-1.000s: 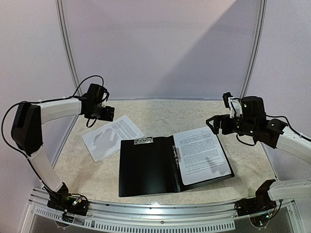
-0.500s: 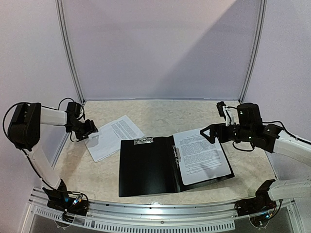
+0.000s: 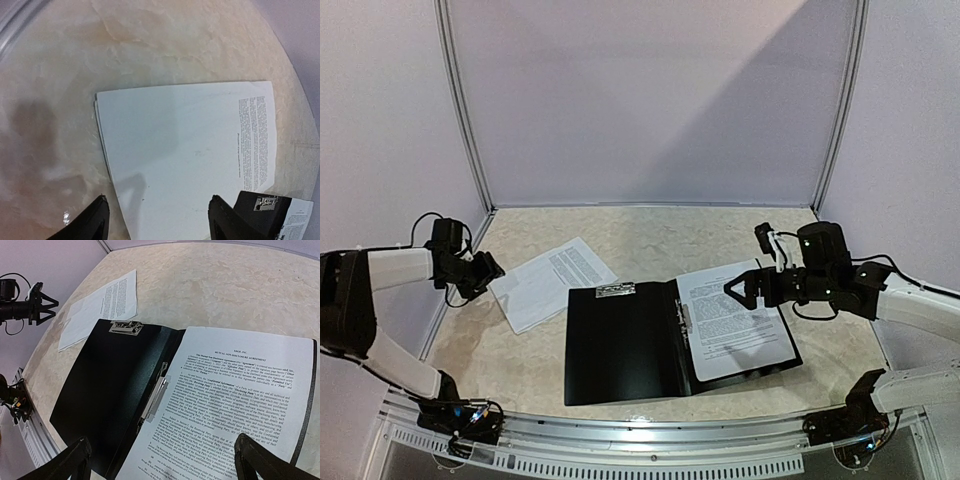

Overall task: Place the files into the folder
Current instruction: Pick up the file from the corner of the board.

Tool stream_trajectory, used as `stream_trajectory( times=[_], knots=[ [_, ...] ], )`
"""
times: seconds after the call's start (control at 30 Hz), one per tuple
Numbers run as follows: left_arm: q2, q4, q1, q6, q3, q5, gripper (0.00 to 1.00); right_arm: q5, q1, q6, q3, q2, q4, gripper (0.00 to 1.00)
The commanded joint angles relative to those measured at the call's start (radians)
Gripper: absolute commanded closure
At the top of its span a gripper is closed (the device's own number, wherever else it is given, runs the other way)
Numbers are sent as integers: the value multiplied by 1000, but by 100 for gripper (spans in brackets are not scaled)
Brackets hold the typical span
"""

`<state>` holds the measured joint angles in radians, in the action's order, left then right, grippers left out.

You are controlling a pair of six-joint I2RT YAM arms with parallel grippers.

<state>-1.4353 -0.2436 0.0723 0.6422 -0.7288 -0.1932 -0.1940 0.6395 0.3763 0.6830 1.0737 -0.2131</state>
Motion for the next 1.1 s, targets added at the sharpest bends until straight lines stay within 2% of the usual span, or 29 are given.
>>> stream_trajectory(
  times=[0.0,0.2,0.3,0.63,0.77,0.9,1.07],
  knots=[
    [105,-122,-19,20,48,53,32,-29,5,-1,3,20,14,1],
    [136,-102,-43,24,158,-12,35,-66,9,-4,24,69,23,1],
    [123,-70,-62,18,190,-33,41,-70,12,-4,29,83,24,1],
    [14,4,-117,10,193,-42,43,-84,15,1,35,112,14,1],
    [0,9,-130,10,176,-60,47,-104,17,-2,57,128,-9,1],
    [7,-6,-135,9,150,-85,56,-103,16,-5,59,137,-10,1],
    [46,-68,-151,-21,98,-30,59,-113,20,5,56,143,-2,1]
  ],
)
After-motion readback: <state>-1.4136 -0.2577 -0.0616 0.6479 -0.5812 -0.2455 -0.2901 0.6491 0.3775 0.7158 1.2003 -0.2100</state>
